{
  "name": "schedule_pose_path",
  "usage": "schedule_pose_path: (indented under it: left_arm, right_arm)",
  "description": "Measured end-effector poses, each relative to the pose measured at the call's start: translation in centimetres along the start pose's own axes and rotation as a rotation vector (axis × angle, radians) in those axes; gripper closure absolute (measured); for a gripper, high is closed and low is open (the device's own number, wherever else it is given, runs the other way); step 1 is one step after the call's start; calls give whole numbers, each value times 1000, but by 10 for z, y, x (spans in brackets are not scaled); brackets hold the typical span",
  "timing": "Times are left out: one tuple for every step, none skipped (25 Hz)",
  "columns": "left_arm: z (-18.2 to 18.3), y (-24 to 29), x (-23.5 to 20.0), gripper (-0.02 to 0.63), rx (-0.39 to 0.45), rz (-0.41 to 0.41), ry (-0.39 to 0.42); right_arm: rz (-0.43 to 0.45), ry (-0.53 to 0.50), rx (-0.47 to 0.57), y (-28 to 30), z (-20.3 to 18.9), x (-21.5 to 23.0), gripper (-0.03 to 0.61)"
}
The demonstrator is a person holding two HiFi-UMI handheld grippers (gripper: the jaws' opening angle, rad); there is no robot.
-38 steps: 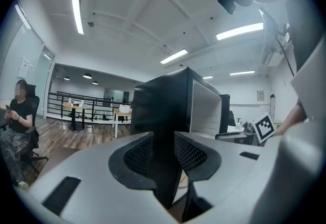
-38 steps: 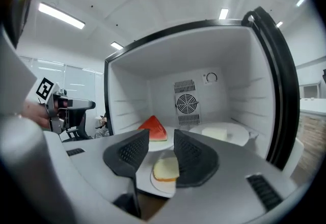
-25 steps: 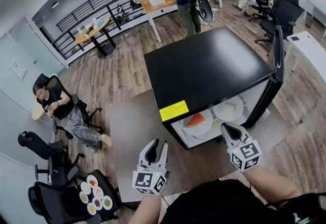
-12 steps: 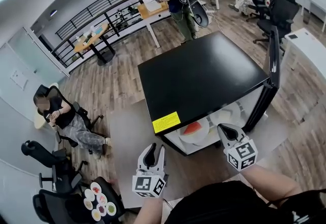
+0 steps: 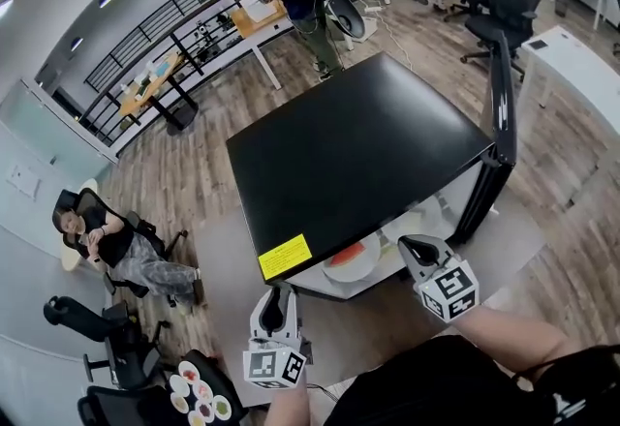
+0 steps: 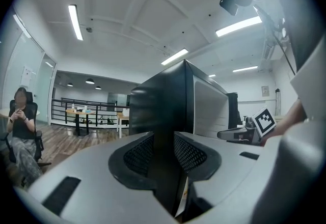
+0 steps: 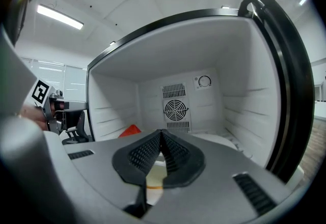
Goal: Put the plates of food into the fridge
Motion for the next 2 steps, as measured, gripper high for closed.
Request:
schedule_pose_path:
  left_arm:
    - [-1, 2, 1, 480, 0, 9, 6]
    - [-2, 3, 2, 480, -1, 19, 11]
  right_arm:
    - [2, 1, -4, 0, -4, 4, 572]
    - [6, 1, -9, 0, -8, 7, 572]
Point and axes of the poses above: the fingertips, and each gripper's own axes: y forward along the fingers, x to its right, z out of its top, the point moved 6 cm from there along -y, backward along the fingers, and after that the axes turned 1 degree about -y, right-handed, at the moved point
